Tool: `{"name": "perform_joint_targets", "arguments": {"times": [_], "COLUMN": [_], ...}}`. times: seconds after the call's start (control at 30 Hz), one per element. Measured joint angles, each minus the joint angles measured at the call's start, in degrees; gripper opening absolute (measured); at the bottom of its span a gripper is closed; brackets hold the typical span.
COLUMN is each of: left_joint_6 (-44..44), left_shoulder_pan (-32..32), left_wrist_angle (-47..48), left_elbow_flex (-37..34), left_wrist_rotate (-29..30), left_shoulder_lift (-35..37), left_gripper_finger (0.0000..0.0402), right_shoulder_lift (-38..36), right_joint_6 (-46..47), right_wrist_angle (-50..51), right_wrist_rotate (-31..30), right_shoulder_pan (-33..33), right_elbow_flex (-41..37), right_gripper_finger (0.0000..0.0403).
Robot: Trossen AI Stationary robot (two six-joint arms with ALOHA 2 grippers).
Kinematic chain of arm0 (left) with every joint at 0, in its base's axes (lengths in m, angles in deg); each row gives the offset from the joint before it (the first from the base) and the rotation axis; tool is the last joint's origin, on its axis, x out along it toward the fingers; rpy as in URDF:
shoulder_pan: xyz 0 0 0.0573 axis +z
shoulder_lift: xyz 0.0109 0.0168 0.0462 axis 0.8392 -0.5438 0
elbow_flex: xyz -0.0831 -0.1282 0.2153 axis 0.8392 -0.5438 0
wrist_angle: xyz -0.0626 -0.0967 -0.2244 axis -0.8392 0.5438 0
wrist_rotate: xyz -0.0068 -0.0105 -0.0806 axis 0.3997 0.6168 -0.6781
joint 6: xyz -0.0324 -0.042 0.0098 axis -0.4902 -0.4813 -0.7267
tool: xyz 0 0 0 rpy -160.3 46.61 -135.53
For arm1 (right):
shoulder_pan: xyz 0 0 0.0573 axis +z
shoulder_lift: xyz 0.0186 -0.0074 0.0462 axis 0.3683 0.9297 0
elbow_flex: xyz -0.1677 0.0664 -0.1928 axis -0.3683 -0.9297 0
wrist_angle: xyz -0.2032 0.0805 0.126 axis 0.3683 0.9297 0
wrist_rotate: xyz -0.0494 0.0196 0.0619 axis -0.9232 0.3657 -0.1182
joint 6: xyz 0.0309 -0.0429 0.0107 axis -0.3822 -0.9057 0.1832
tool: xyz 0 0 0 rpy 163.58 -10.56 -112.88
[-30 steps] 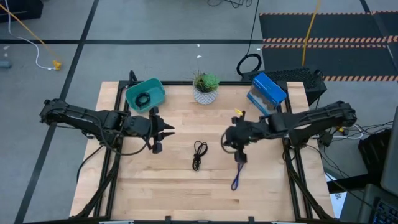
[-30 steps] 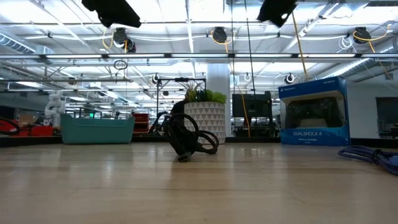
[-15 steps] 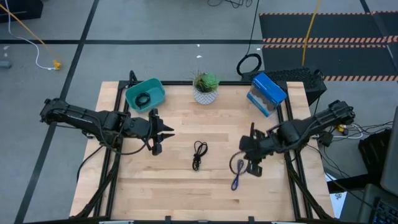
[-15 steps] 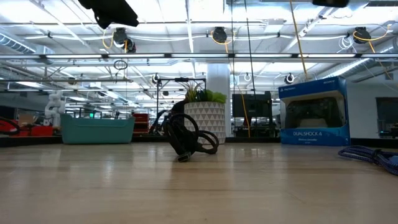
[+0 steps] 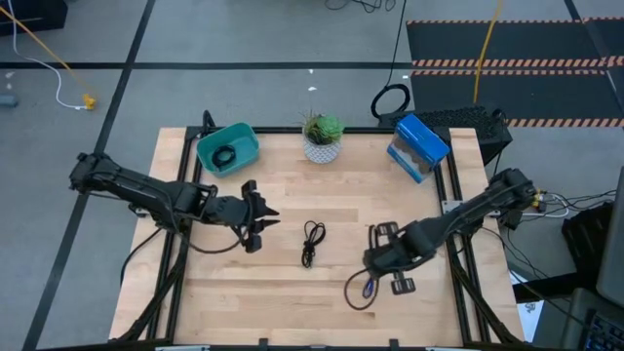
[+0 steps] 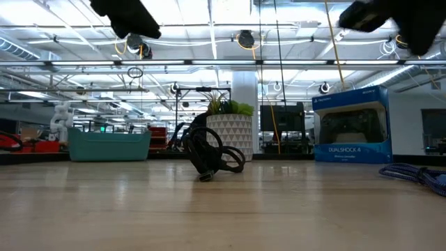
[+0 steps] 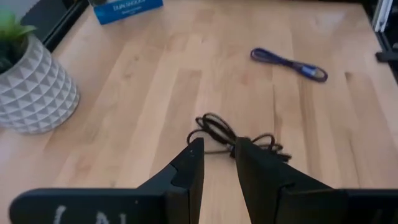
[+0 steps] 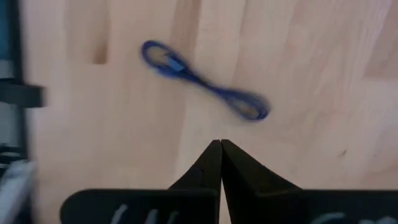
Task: Pick and place USB-C Cables
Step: Put the violet USB cable into the blue bin
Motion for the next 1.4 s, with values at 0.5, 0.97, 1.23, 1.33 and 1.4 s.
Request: {"name": "perform_joint_targets", "arguments": {"times": [0.5,0.97,1.23,1.33,1.4], "left_joint_6": [-1.1,-2.7,-2.7,-2.7,-2.7], "left_shoulder_pan": [-0.7,-1.2,-1.2,-1.2,-1.2], "left_wrist_angle": [0.0,0.0,0.0,0.0,0.0], "left_elbow_flex": [0.0,0.0,0.0,0.0,0.0], "left_wrist_rotate": [-2.6,-2.6,-2.6,-2.6,-2.6], "left_shoulder_lift": [-1.5,-1.5,-1.5,-1.5,-1.5], "left_gripper_finger": [0.0092,0.0092,0.0092,0.0092,0.0092], "right_shoulder_lift": [11.8,14.3,14.3,14.3,14.0], "right_joint_6": [-28.1,-33.0,-36.3,-38.9,-40.1], "right_wrist_angle": [-7.9,-11.0,-17.3,-19.7,-20.5], "right_wrist_rotate": [-0.8,2.5,2.3,2.1,1.0], "right_shoulder_pan": [-2.6,-2.5,-2.5,-2.5,-2.4], "right_elbow_flex": [0.0,-6.1,-10.9,-12.5,-13.4], "right_gripper_finger": [0.0076,0.0159,0.0166,0.0161,0.0153]}}
